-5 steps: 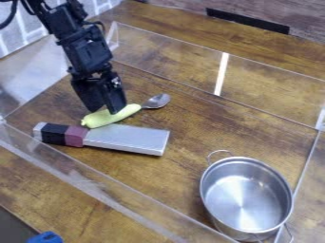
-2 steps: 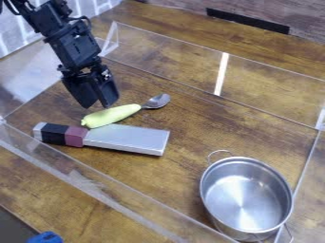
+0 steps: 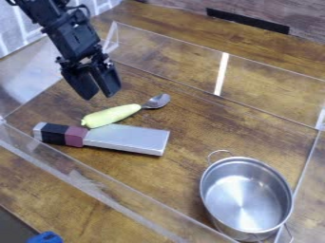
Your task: Move the toy knife to the left side of the table
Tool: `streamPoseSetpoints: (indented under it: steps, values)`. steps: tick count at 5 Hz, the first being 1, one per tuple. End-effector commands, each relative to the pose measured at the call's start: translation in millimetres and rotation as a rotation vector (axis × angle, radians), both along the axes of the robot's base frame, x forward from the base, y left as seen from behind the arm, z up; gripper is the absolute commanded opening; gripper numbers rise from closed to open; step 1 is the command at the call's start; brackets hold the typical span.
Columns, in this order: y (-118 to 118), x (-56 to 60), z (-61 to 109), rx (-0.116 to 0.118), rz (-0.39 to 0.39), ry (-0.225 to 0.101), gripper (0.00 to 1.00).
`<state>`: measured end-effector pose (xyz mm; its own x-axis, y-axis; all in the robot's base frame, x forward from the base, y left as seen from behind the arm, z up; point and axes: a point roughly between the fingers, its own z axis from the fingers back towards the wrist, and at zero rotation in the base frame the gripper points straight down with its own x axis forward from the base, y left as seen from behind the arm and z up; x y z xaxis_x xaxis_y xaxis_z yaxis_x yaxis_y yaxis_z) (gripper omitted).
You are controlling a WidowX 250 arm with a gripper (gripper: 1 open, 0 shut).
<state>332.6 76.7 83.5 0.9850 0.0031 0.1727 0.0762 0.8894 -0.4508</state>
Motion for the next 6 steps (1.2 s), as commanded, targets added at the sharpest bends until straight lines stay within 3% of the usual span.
streamPoseSetpoints:
  steps: [1,3,4,5,6]
  values:
    - [-0.9,6.6,32.5,0.011,-0.050,-0.079,1.00]
    - [-6.5,-3.5,24.9,-0.002,-0.154,-0.077,1.00]
    - [-14.8,-8.0,1.7,-0.005,-0.178,-0.077,1.00]
    - [-29.1,-13.8,-2.3,-0.004,-0.199,-0.089,1.00]
    - [-40.5,-15.7,12.1,0.005,-0.203,-0.094,1.00]
